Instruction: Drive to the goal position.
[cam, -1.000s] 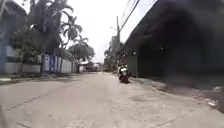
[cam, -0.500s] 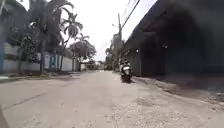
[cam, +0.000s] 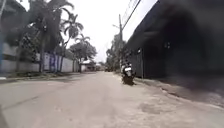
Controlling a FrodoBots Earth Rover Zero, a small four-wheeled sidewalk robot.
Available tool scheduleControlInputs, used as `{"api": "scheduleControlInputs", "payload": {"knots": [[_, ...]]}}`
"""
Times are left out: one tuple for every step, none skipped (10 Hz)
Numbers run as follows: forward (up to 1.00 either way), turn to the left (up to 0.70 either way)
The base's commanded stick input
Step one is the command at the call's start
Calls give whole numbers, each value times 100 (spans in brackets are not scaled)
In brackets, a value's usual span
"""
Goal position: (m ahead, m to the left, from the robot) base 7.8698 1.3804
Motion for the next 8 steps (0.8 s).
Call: {"api": "scheduleControlInputs", "payload": {"knots": [[50,1],[50,1],[50,1],[50,1],[50,1],[50,1],[50,1],[50,1]]}}
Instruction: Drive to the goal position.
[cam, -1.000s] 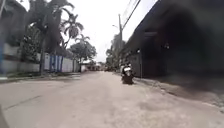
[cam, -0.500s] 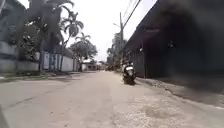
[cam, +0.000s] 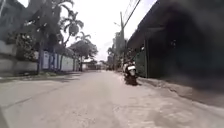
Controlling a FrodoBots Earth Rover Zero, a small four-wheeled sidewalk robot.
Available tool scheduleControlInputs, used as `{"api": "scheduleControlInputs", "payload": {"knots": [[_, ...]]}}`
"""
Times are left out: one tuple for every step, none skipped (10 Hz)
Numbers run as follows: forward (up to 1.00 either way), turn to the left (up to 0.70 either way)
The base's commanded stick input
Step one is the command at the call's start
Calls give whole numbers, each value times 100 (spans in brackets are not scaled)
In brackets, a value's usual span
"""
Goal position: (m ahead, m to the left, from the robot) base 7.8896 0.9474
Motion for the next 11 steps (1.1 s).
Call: {"api": "scheduleControlInputs", "payload": {"knots": [[50,1],[50,1],[50,1],[50,1],[50,1],[50,1],[50,1],[50,1],[50,1],[50,1],[50,1]]}}
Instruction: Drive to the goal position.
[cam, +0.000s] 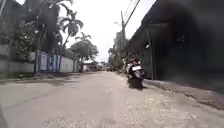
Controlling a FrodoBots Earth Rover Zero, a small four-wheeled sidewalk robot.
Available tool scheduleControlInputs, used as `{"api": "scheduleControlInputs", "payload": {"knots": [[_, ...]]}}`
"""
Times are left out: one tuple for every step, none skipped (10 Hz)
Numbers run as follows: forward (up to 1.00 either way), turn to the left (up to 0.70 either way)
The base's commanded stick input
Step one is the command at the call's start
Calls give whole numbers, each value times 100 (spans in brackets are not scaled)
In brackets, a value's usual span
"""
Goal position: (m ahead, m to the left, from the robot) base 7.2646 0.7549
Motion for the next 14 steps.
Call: {"api": "scheduleControlInputs", "payload": {"knots": [[50,1],[50,1],[50,1],[50,1],[50,1],[50,1],[50,1],[50,1],[50,1],[50,1],[50,1],[50,1],[50,1],[50,1]]}}
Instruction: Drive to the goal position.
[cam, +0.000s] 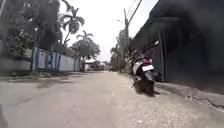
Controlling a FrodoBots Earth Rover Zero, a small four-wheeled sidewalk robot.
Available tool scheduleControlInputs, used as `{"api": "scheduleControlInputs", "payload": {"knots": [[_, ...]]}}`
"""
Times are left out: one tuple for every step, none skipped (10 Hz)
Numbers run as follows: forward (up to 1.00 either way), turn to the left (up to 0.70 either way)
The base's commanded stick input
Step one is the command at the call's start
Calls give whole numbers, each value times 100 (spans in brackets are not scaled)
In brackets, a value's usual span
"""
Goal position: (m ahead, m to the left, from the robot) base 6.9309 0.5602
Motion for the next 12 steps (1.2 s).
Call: {"api": "scheduleControlInputs", "payload": {"knots": [[50,1],[50,1],[50,1],[50,1],[50,1],[50,1],[50,1],[50,1],[50,1],[50,1],[50,1],[50,1]]}}
